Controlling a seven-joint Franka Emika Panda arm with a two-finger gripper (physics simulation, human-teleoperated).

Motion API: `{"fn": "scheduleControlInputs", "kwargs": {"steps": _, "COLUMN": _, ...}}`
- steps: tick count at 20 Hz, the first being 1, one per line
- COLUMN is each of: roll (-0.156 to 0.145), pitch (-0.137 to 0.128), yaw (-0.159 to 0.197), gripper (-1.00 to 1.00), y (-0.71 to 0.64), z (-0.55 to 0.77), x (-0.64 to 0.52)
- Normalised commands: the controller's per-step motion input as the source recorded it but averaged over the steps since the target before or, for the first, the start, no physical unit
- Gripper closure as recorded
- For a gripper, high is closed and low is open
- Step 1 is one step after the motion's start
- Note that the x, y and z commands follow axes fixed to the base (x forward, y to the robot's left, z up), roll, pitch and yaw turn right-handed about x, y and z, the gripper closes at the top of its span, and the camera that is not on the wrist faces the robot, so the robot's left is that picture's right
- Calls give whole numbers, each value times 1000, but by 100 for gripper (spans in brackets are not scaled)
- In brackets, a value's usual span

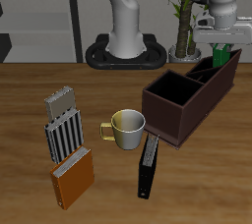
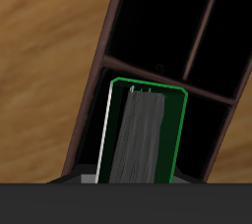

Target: Place the green book into the left desk caddy's left compartment

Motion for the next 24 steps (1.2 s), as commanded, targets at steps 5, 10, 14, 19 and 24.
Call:
{"fn": "scheduleControlInputs", "kwargs": {"steps": 5, "roll": 2, "pitch": 30, "yaw": 22, "gripper": 100, "y": 14, "z": -213, "x": 34}}
{"fn": "scheduleControlInputs", "kwargs": {"steps": 10, "roll": 17, "pitch": 47, "yaw": 14, "gripper": 100, "y": 2, "z": -252, "x": 14}}
{"fn": "scheduleControlInputs", "kwargs": {"steps": 14, "roll": 80, "pitch": 88, "yaw": 52, "gripper": 100, "y": 134, "z": -451, "x": -111}}
{"fn": "scheduleControlInputs", "kwargs": {"steps": 19, "roll": 54, "pitch": 67, "yaw": -3, "gripper": -100, "y": -8, "z": -174, "x": 1}}
{"fn": "scheduleControlInputs", "kwargs": {"steps": 24, "roll": 30, "pitch": 14, "yaw": -5, "gripper": -100, "y": -59, "z": 27, "x": -40}}
